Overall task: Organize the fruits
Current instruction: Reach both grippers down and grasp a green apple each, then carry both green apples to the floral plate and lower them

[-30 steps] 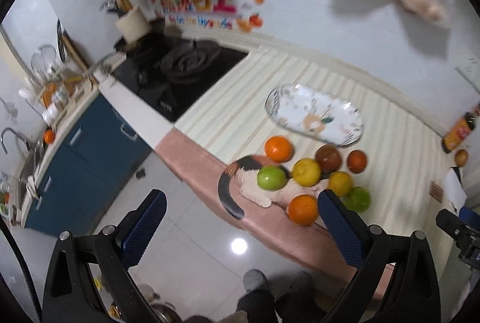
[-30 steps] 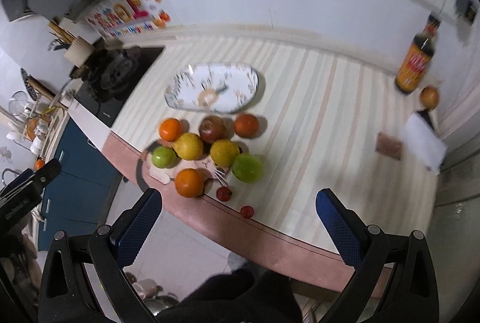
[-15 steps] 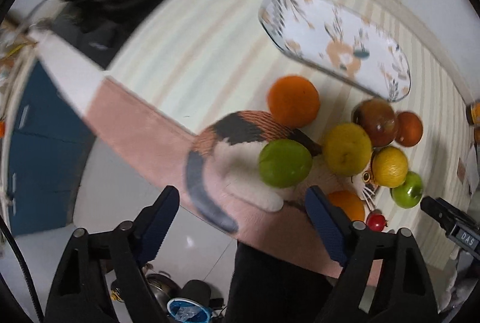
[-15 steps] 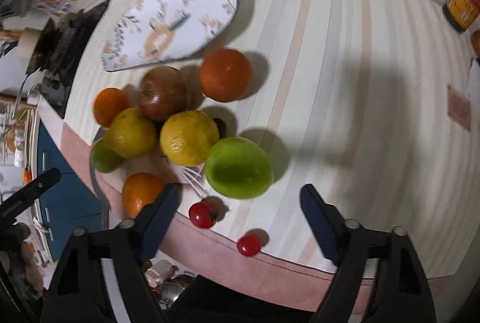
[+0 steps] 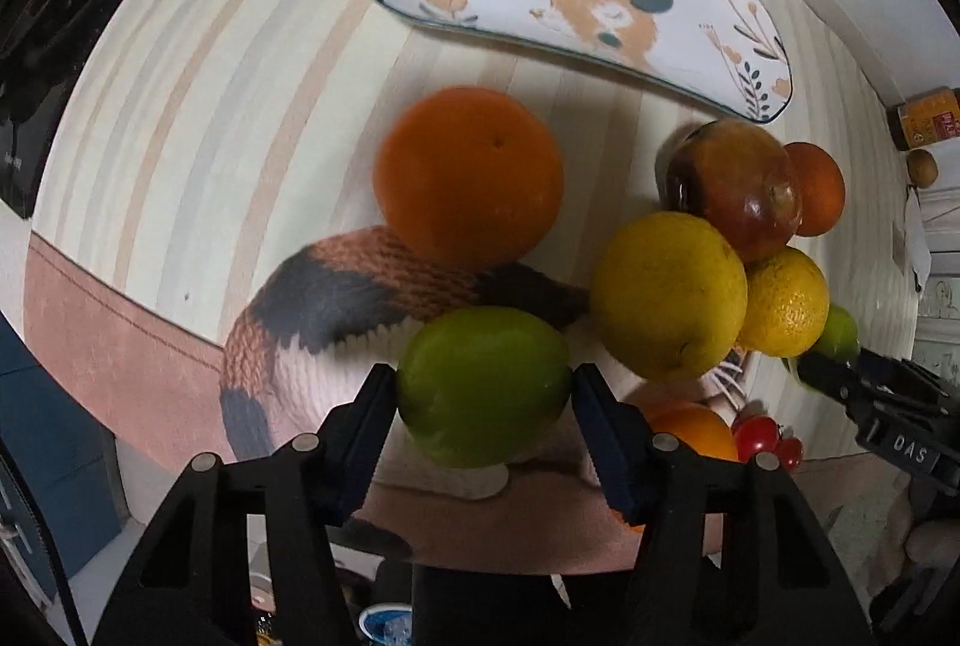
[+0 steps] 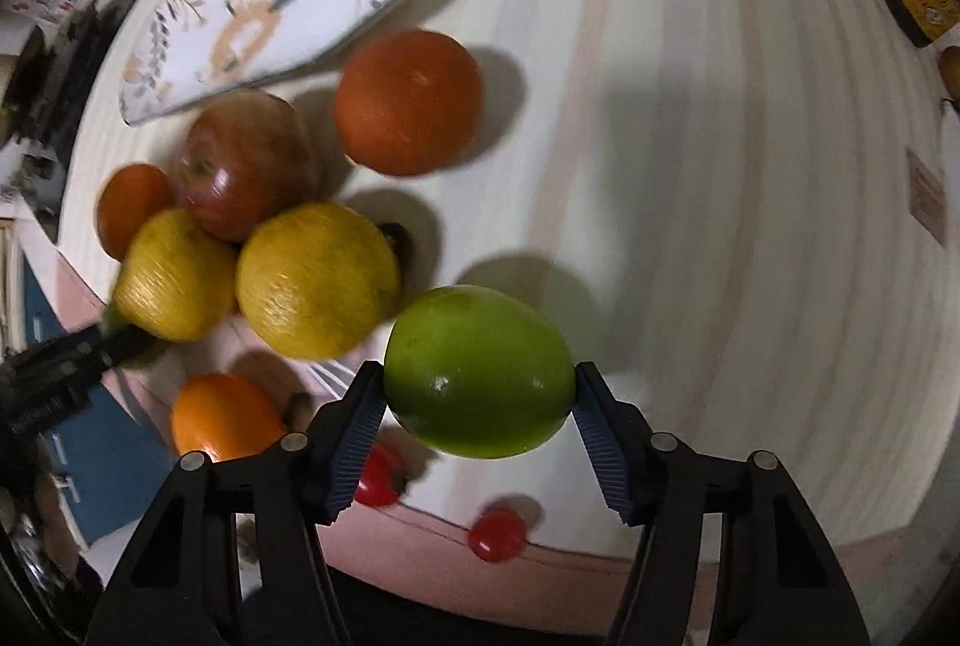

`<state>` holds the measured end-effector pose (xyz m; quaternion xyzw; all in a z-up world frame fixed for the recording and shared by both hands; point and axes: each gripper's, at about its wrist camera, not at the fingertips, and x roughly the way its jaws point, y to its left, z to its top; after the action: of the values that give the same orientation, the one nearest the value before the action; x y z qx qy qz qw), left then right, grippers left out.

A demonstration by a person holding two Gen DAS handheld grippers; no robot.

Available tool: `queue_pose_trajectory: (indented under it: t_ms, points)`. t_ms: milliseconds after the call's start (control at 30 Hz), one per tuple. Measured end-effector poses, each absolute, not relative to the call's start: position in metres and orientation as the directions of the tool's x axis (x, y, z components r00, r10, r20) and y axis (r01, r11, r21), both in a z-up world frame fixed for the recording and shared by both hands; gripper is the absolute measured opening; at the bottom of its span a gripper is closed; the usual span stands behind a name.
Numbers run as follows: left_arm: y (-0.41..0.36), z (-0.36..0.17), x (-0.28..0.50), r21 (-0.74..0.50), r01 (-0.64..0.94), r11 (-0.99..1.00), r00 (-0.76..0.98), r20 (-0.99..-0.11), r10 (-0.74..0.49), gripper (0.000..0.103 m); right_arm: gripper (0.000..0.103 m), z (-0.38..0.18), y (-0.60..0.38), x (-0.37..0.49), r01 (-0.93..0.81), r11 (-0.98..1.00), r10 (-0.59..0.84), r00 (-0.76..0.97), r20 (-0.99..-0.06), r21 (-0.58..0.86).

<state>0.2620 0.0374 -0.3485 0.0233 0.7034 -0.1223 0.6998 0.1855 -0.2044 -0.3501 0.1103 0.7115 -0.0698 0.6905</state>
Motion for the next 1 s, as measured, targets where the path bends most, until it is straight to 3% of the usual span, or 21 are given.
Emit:
queue_pose_trajectory:
  t_ms: [600,800,1000]
  points:
    - [0.037,-0.329,0.256,-0.127,0.193,0.973,0.036,-0.99,-0.136,0.057,0.065,-0.347,-0.213,0.181,0.259,0.961,0.095,0.035,-0.995,0.101]
    - [0.039,-0.28,0.257,-0.167,0.162,0.972,0.091,-0.979,-0.183,0.057,0.065,-0.304,-0.229,0.179,0.273,0.945,0.149,0.13,-0.98,0.18]
    - [0.025,-0.222,0.314,-0.243,0.183,0.953,0.163,-0.948,-0.274,0.057,0.065,-0.265,-0.218,0.245,0.18,0.943,0.226,0.275,-0.934,0.281]
